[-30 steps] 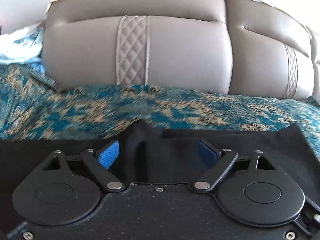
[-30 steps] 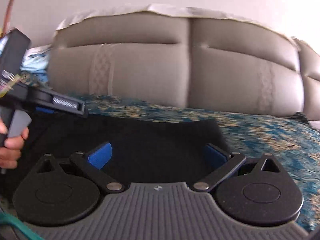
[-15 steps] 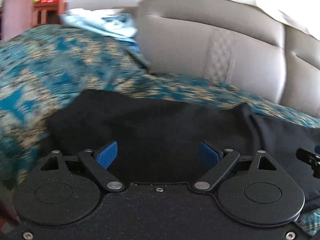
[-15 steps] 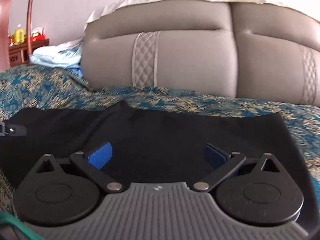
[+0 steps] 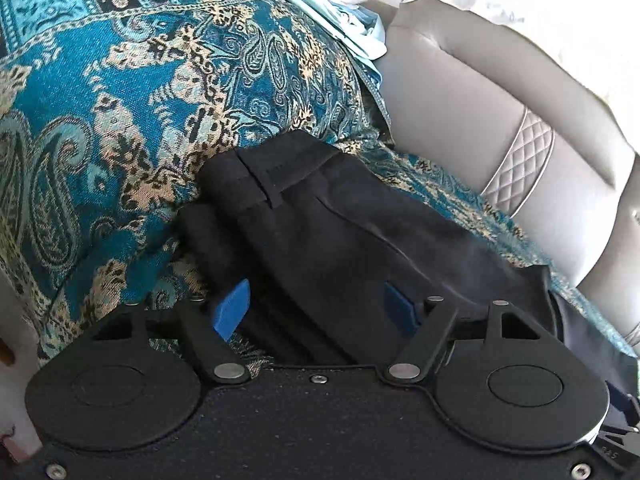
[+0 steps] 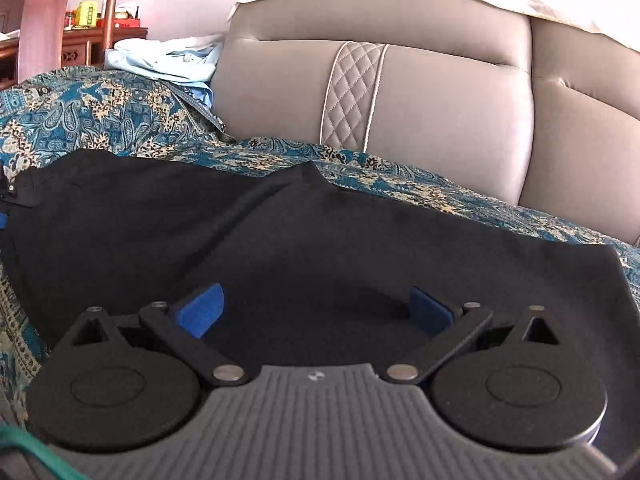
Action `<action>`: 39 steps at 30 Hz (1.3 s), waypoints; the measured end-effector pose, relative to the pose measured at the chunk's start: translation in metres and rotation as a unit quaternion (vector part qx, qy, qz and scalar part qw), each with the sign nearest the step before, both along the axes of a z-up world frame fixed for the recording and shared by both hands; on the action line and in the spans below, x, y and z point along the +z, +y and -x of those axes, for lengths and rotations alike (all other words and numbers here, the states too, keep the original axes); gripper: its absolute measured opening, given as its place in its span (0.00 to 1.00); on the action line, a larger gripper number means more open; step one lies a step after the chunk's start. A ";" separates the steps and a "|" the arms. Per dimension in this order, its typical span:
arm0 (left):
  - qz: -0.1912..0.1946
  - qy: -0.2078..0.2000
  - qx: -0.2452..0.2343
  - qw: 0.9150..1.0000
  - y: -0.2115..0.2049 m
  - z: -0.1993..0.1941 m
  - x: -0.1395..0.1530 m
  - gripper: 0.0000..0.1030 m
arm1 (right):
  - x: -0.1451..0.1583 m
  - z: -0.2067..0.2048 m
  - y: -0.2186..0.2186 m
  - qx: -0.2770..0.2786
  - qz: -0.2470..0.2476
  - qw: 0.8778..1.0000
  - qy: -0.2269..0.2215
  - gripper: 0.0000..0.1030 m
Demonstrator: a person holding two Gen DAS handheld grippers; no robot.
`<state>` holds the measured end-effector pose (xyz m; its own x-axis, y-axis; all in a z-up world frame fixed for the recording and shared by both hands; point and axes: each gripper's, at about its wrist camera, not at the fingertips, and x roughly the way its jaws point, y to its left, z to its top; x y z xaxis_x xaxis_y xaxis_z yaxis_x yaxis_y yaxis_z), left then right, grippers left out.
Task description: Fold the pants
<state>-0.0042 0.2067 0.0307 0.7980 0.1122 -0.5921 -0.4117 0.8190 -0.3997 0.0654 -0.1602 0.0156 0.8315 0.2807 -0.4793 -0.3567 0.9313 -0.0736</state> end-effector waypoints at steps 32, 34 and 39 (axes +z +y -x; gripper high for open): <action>0.030 -0.038 0.024 0.999 0.020 0.006 -0.012 0.99 | -0.001 0.000 0.000 -0.001 -0.001 1.000 -0.001 1.00; 0.029 -0.035 0.028 0.999 0.024 -0.004 -0.012 0.99 | -0.001 0.000 0.000 -0.001 -0.001 1.000 -0.001 1.00; 0.031 -0.032 0.052 0.998 0.031 -0.023 -0.014 0.99 | -0.001 0.000 0.000 -0.001 -0.001 1.000 -0.001 1.00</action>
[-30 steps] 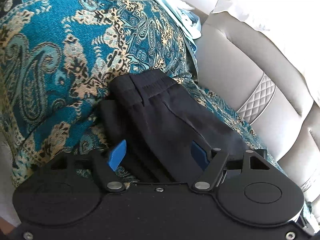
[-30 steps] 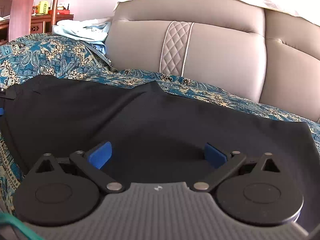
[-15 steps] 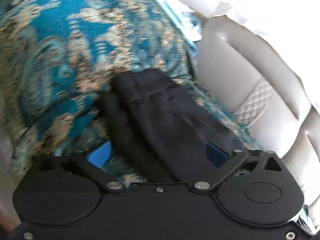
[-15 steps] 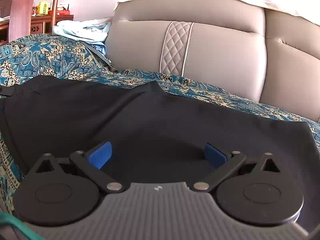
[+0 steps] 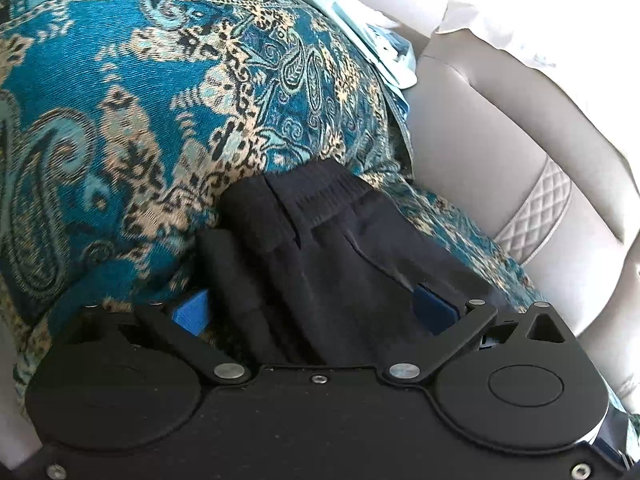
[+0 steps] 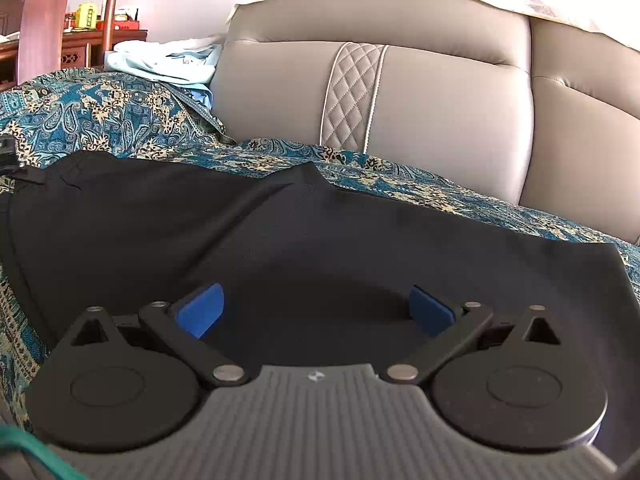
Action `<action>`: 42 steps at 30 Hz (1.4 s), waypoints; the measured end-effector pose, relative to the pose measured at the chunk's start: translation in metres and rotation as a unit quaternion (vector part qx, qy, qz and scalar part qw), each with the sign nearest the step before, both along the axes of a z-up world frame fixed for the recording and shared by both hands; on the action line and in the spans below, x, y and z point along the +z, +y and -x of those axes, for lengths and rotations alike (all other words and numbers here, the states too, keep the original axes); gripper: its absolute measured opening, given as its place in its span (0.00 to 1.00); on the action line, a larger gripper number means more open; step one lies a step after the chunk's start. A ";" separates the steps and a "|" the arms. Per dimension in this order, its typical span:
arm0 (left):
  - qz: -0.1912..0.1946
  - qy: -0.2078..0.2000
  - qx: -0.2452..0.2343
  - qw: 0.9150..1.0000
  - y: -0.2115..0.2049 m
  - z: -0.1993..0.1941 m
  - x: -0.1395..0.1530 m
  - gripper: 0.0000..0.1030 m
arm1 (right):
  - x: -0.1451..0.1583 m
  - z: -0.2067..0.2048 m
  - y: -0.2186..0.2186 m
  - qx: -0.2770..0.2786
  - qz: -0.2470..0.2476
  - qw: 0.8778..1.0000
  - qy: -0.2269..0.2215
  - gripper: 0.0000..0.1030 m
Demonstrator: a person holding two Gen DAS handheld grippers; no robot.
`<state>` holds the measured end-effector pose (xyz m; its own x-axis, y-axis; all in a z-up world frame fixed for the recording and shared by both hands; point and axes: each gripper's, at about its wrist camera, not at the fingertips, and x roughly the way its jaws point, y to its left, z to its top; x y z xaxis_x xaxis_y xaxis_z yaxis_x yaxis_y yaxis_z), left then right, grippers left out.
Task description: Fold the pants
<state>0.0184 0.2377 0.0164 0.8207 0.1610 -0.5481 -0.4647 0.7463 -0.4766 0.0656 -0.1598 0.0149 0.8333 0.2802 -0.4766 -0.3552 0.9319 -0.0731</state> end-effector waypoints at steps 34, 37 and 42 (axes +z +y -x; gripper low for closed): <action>-0.128 0.044 0.039 0.990 -0.024 -0.035 -0.008 0.82 | -0.001 0.001 0.001 0.000 0.001 1.000 0.000 1.00; -0.133 0.044 0.061 0.988 -0.023 -0.030 -0.005 0.48 | 0.000 0.001 0.001 0.000 0.002 1.000 -0.001 1.00; -0.142 0.017 0.059 0.988 -0.024 -0.020 0.012 0.21 | 0.003 -0.003 0.005 0.005 0.014 1.000 0.008 1.00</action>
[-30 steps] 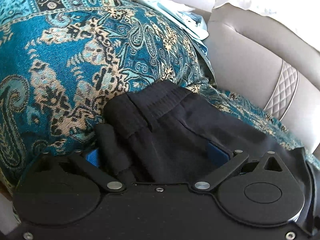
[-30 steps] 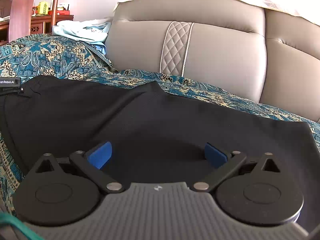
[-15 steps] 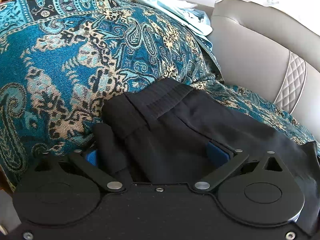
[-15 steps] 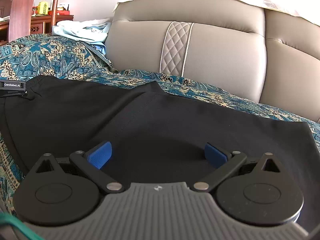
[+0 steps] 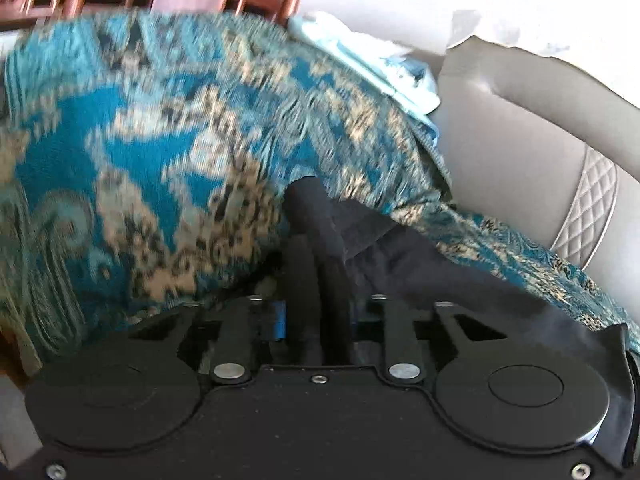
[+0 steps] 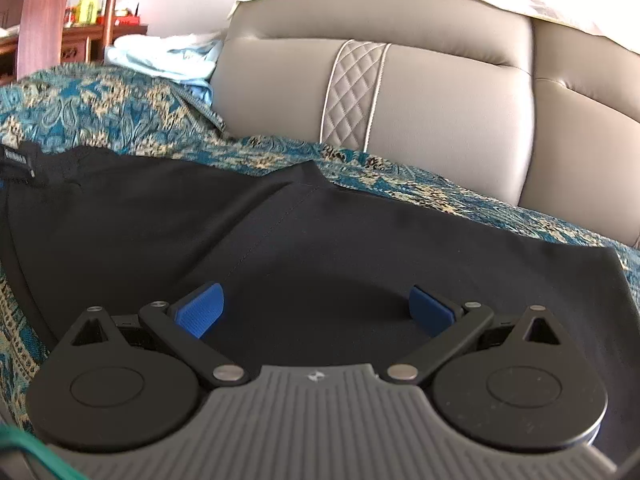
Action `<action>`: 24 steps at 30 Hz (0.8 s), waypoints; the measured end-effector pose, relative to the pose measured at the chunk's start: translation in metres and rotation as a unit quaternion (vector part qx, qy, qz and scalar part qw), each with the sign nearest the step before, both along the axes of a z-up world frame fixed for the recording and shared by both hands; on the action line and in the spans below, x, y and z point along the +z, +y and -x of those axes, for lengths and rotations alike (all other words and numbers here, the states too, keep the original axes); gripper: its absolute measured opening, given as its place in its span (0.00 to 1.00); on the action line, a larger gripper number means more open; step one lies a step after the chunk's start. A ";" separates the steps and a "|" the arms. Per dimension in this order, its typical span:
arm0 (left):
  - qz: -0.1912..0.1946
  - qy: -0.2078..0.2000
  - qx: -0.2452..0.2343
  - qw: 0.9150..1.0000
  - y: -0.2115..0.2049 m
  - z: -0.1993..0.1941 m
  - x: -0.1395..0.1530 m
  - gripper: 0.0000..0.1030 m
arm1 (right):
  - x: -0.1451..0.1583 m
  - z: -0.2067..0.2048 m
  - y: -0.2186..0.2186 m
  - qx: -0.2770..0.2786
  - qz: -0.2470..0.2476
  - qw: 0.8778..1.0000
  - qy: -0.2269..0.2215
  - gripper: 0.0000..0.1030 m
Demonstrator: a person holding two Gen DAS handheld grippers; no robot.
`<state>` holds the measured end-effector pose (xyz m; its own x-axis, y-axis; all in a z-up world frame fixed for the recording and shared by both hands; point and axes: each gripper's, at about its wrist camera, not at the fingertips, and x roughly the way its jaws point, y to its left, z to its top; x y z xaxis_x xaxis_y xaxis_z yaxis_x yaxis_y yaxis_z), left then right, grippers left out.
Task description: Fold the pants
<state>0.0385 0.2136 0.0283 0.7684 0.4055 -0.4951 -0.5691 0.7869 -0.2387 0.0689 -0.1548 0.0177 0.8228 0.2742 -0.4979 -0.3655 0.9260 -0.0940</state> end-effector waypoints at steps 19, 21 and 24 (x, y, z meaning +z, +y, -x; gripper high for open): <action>-0.065 -0.070 -0.132 0.987 -0.137 -0.023 0.095 0.12 | 0.049 -0.047 -0.122 -0.122 -0.150 0.967 0.169 1.00; -0.071 -0.083 -0.170 0.979 -0.168 -0.027 0.103 0.12 | 0.049 -0.052 -0.145 -0.138 -0.186 0.955 0.186 1.00; -0.085 -0.088 -0.230 0.966 -0.217 -0.033 0.110 0.12 | 0.051 -0.054 -0.176 -0.175 -0.211 0.943 0.187 1.00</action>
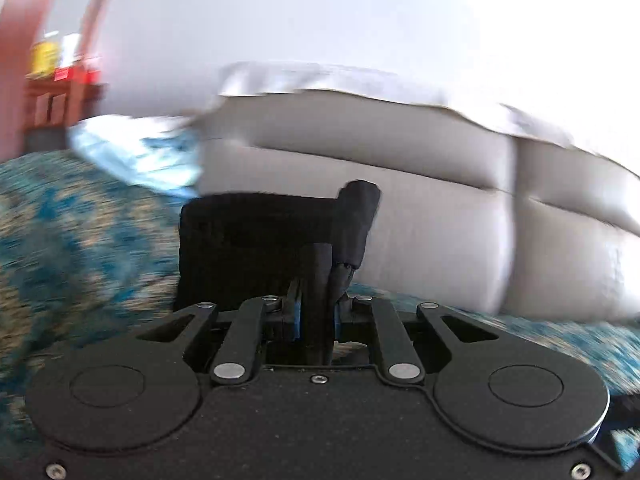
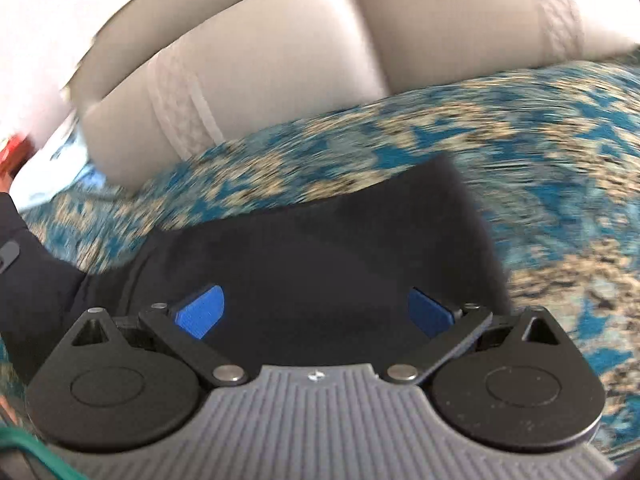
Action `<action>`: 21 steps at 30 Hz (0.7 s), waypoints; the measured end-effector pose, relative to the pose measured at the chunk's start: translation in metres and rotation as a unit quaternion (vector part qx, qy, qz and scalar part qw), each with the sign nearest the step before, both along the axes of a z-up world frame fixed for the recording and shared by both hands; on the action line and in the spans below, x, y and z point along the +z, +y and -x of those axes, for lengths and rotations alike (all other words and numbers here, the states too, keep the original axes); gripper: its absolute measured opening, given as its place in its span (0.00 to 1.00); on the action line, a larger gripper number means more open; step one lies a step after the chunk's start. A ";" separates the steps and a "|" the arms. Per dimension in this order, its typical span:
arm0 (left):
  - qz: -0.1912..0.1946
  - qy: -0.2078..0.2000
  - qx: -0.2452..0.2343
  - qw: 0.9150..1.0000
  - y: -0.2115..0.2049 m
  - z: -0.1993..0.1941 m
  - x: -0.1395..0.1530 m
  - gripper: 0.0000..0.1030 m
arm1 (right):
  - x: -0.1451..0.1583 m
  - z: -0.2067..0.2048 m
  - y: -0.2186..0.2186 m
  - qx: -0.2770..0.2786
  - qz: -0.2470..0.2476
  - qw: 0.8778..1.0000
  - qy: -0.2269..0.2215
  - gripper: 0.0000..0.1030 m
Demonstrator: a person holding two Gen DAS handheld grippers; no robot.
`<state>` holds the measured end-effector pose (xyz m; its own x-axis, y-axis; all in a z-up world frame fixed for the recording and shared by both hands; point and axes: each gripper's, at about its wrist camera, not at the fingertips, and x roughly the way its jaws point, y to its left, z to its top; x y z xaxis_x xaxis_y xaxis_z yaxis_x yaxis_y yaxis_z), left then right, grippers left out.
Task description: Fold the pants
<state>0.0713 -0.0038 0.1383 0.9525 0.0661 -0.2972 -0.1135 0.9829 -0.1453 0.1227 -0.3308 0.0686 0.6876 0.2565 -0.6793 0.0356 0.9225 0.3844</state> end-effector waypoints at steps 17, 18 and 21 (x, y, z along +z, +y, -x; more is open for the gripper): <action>-0.114 0.122 -0.258 0.952 -0.206 0.010 -0.076 0.21 | -0.001 0.024 -0.083 -0.081 -0.042 0.996 0.002 1.00; -0.109 0.123 -0.273 0.948 -0.206 0.013 -0.077 0.29 | 0.000 0.025 -0.082 -0.079 -0.045 0.996 -0.001 1.00; -0.093 0.125 -0.308 0.939 -0.204 0.029 -0.076 0.51 | 0.001 0.029 -0.078 -0.075 -0.044 0.996 -0.007 1.00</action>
<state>0.0427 -0.2075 0.0624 0.7298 -0.4011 -0.5537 0.4766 0.8791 -0.0087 0.0939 -0.4083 0.0692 0.7324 0.2089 -0.6481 0.1636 0.8699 0.4653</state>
